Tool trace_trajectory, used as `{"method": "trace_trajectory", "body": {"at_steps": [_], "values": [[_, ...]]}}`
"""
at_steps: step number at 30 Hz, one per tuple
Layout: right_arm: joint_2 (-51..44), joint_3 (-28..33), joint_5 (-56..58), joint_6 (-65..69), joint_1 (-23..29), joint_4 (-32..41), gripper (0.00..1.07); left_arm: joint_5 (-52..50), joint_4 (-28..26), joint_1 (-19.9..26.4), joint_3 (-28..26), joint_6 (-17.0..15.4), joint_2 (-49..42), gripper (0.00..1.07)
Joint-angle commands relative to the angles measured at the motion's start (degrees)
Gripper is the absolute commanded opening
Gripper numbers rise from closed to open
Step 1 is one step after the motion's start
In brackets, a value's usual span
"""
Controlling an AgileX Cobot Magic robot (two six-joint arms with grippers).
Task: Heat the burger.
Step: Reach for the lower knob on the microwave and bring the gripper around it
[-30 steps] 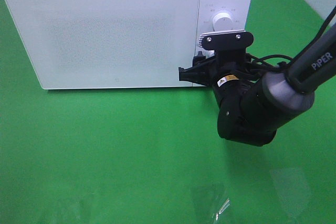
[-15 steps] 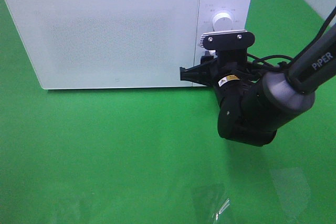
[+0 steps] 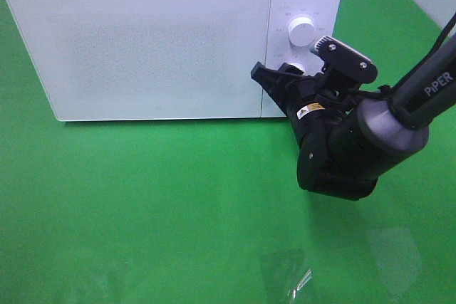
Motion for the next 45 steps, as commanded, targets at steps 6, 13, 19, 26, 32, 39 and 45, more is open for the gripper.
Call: {"method": "trace_trajectory", "body": {"at_steps": [6, 13, 19, 26, 32, 39, 45], "values": [[-1.03, -1.43, -1.26, 33.06, -0.06, -5.50, 0.00, -0.74, -0.06, 0.06, 0.11, 0.11, -1.38, 0.98], [-1.03, -1.43, -0.69, 57.35, -0.17, -5.84, 0.00, -0.74, -0.06, 0.06, 0.11, 0.11, -1.38, 0.98], [-1.03, -1.43, 0.63, 61.99, -0.17, -6.93, 0.00, -0.74, -0.06, 0.06, 0.11, 0.11, -1.38, 0.98], [-1.03, -1.43, 0.63, 60.62, -0.17, -6.93, 0.02, -0.74, -0.06, 0.06, 0.11, 0.11, -1.38, 0.98], [-1.03, -1.43, 0.63, 60.10, -0.17, -6.93, 0.12, -0.74, -0.06, 0.06, 0.11, 0.11, -1.38, 0.98], [-1.03, -1.43, 3.32, 59.70, -0.17, -6.13, 0.40, -0.74, -0.06, 0.06, 0.11, 0.11, -1.38, 0.98], [-1.20, -0.17, 2.86, 58.33, -0.17, -5.44, 0.58, -0.74, -0.06, 0.06, 0.11, 0.11, -1.38, 0.98]]}}
